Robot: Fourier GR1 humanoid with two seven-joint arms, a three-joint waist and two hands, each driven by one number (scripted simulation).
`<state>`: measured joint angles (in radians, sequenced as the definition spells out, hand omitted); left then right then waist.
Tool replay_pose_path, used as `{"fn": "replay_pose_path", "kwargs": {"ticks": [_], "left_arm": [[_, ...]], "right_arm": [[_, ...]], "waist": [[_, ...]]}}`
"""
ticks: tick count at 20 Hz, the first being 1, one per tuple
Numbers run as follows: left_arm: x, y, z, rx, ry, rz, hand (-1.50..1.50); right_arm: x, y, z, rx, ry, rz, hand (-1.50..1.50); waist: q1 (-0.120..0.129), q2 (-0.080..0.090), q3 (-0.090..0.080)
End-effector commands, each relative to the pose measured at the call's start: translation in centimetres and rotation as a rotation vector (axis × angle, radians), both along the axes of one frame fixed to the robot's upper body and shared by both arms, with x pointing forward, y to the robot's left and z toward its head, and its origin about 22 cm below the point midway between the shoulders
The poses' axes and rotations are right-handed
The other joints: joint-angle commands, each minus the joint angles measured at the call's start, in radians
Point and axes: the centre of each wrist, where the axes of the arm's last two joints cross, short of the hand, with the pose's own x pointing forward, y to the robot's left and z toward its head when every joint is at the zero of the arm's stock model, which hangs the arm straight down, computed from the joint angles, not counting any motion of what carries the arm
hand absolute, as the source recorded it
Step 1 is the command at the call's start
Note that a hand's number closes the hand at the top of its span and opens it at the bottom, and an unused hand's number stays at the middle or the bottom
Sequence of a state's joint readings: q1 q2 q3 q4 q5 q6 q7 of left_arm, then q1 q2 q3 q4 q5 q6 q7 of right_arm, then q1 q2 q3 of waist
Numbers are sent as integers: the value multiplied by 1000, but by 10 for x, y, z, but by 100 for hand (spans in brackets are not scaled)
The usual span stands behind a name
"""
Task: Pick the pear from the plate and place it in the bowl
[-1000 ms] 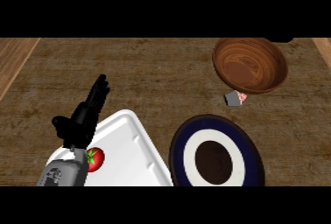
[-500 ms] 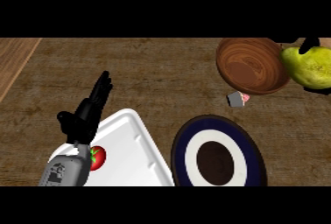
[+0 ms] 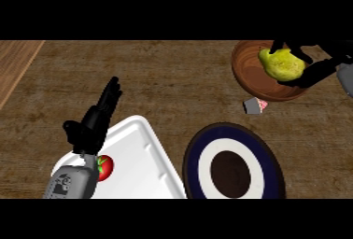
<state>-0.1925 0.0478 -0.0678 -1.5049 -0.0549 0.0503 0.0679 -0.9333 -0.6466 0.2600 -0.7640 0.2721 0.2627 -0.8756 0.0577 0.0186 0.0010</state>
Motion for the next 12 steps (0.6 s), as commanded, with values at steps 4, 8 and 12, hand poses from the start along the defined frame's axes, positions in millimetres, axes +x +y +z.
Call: {"fn": "replay_pose_path", "kwargs": {"ticks": [4,8,12], "left_arm": [[-2,-11,0,8,-15,-18,0],[4,-13,5,8,-5,-29,0],[4,-17,13,2,-10,-37,0]], "right_arm": [[17,4,-37,-136,105,49,150],[17,-6,-50,-146,246,59,-150],[22,3,-46,-114,316,155,-150]], "waist": [[25,10,1],[30,16,2],[34,14,2]]}}
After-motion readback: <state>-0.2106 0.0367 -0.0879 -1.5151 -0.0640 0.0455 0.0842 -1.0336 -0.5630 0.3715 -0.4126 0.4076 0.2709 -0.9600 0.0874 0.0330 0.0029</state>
